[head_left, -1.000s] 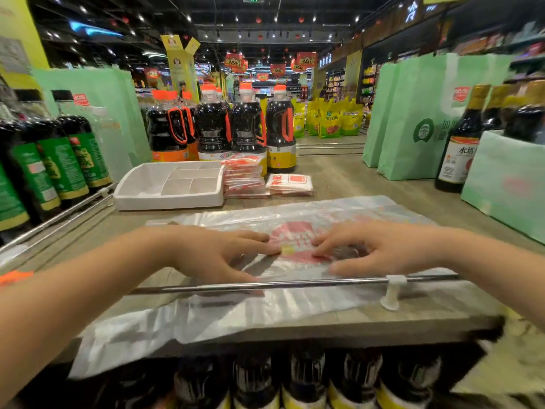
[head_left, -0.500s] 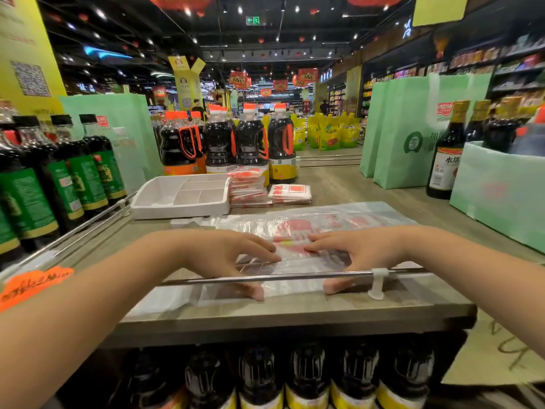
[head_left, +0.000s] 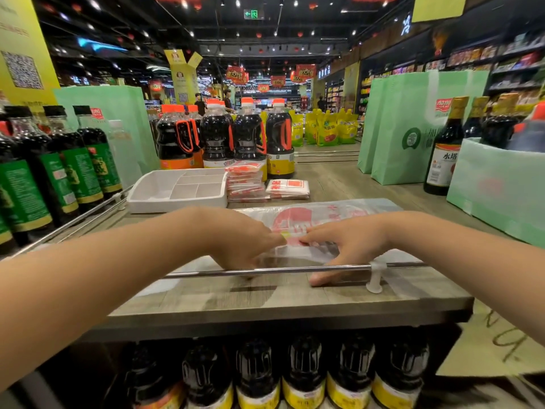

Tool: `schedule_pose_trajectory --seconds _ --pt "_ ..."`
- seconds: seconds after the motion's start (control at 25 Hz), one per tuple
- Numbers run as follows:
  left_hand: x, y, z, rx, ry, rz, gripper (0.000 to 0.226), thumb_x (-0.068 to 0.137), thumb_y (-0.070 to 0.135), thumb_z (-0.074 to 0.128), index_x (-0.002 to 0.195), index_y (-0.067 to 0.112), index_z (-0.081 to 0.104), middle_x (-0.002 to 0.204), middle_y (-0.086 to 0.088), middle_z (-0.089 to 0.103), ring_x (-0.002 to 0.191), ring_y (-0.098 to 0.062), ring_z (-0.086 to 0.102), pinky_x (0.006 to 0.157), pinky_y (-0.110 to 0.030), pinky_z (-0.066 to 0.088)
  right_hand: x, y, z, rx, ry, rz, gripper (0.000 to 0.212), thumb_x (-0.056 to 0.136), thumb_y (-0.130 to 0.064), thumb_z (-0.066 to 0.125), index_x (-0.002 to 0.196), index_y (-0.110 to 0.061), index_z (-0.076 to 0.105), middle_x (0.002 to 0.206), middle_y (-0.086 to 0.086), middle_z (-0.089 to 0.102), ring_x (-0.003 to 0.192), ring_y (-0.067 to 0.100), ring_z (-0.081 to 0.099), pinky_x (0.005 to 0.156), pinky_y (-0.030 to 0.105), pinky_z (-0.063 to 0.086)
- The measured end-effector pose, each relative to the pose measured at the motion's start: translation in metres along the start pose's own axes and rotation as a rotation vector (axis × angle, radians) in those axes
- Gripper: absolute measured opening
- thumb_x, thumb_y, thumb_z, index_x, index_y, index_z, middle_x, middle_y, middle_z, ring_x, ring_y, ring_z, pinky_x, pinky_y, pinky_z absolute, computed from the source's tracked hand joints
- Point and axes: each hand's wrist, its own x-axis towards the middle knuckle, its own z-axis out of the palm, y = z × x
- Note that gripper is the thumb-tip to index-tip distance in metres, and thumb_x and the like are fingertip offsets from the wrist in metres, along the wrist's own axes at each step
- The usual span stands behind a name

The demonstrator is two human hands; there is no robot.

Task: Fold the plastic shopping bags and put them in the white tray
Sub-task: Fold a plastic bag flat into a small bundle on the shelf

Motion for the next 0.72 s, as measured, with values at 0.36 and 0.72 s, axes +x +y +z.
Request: schedule_pose_trajectory --seconds 0.36,0.72 --pt "-0.022 -0.021 0.014 -0.481 0.025 -0.108 0.032 0.104 0.038 0.042 0.130 0.039 0.060 0.124 0.017 0.062 0.112 -0.006 0.058 0.105 -0.036 0.045 -0.026 0.012 -0.003 -0.079 0.199 -0.065 0.027 0.097 -0.055 0.049 0.109 -0.041 0.068 0.107 -0.023 0.067 0.100 0.000 0.060 0.097 0.035 0.049" --pt "-0.043 -0.036 0.015 -0.683 0.132 -0.133 0.013 0.096 0.034 0.064 0.108 0.035 0.069 0.097 0.022 0.074 0.090 0.007 0.067 0.090 -0.019 0.047 -0.035 0.021 -0.011 0.014 0.247 -0.023 0.008 0.095 -0.043 0.063 0.100 -0.043 0.069 0.090 -0.033 0.069 0.085 -0.012 0.063 0.085 0.021 0.048"
